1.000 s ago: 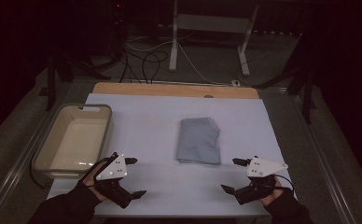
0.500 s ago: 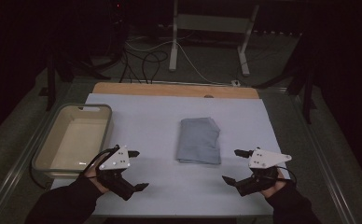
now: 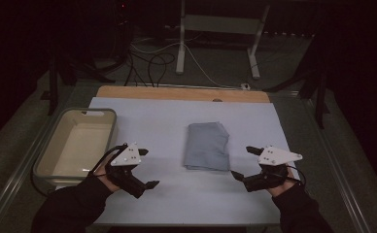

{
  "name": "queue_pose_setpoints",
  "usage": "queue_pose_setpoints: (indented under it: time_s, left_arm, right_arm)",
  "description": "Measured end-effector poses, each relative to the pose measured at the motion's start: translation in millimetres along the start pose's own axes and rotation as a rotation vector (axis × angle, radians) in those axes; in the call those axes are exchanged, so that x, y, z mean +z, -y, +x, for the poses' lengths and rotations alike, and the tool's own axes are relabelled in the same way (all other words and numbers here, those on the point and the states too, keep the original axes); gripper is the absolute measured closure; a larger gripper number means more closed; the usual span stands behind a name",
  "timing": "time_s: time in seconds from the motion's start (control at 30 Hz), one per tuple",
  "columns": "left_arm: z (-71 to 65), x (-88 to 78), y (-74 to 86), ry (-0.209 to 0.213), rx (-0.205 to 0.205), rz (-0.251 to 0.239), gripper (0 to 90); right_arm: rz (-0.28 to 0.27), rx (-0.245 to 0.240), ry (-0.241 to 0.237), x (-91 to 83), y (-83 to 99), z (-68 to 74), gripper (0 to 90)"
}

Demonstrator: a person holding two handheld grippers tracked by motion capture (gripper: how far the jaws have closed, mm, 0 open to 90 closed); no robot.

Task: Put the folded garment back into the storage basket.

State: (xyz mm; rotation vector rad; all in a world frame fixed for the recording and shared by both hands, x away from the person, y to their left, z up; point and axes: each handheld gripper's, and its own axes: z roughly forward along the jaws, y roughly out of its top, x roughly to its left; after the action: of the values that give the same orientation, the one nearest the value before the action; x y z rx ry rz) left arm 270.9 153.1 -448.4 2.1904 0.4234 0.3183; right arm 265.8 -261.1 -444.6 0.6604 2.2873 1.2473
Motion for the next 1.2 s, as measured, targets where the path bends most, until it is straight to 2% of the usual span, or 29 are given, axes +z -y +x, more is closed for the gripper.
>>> queue_pose_setpoints:
  time_s: [0.33, 0.5, 0.87, 1.03, 1.2]
  left_arm:
    - [8.2, 12.4, -9.4, -0.008, -0.006, 0.021, 0.0]
    - [13.5, 17.8, -10.3, -0.017, -0.011, 0.038, 0.0]
    - [23.3, 35.1, -14.0, -0.031, -0.040, 0.070, 0.0]
    - [26.0, 45.0, -17.2, -0.055, -0.056, 0.089, 0.0]
    - [31.2, 56.9, -23.0, -0.047, -0.076, 0.097, 0.0]
  right_arm:
    - [0.038, 0.043, 0.052, 19.8, 3.3, -13.6, 7.7]
    - [0.053, 0.069, 0.053, 27.8, 6.1, -17.5, 7.7]
    - [0.082, 0.089, 0.062, 45.0, 11.9, -21.8, 7.7]
    - [0.095, 0.094, 0.063, 53.6, 13.9, -23.3, 7.7]
    - [0.106, 0.109, 0.066, 61.5, 16.3, -24.8, 7.7]
